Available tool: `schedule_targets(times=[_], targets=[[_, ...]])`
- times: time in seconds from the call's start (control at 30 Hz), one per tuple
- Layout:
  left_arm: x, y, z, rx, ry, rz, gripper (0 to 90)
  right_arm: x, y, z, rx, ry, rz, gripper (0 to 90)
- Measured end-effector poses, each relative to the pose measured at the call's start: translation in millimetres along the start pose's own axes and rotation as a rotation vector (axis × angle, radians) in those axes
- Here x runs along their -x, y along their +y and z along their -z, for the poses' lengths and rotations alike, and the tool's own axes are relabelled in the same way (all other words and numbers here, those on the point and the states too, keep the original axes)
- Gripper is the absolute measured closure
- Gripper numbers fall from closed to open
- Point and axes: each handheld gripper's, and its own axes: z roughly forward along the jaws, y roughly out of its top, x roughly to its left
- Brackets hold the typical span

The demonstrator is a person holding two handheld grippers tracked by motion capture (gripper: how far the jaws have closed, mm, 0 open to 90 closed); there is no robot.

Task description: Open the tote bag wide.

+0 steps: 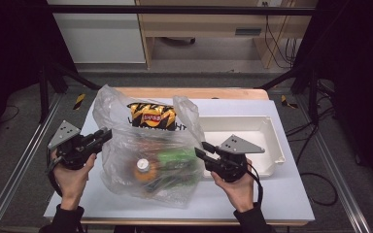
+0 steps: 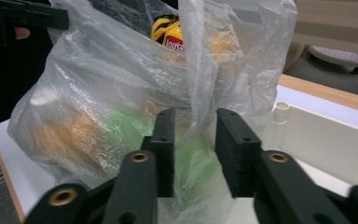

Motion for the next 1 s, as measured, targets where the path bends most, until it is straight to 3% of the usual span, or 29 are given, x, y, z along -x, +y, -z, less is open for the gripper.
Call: schedule_targets(times=[0.03, 0.13, 0.33, 0.43, 0.57, 0.77, 0.93, 1.0], targets=[[1.6, -1.5, 4.3, 0.001, -0.006, -0.008, 87.7, -1.3, -0.2, 1.4, -0.001, 0.005, 0.005, 79.7], [3.1, -3.1, 8.9, 0.004, -0.017, -0.013, 89.8, -3.2, -0.6, 5.4, 0.006, 0.009, 0.011, 86.2], [9.5, -13.4, 33.1, 0.030, -0.095, -0.004, 90.0, -7.6, -5.6, 14.7, -0.003, 0.042, 0.009, 88.2], [11.5, -17.9, 37.9, 0.031, -0.097, -0.009, 90.0, -10.0, -11.9, 17.0, -0.015, 0.055, 0.003, 88.4], [14.7, -34.8, 47.8, 0.004, -0.128, -0.009, 90.0, -12.7, -22.0, 18.0, -0.035, 0.069, 0.001, 88.5], [18.7, -51.2, 54.4, -0.020, -0.136, -0.012, 90.0, -13.0, -34.8, 17.3, -0.050, 0.089, -0.029, 88.8], [21.3, -65.0, 51.8, -0.055, -0.144, -0.010, 90.0, -12.2, -44.6, 15.5, -0.064, 0.098, -0.048, 88.8], [22.2, -77.1, 45.9, -0.094, -0.151, -0.005, 90.0, -10.5, -51.2, 12.9, -0.085, 0.096, -0.059, 88.8]])
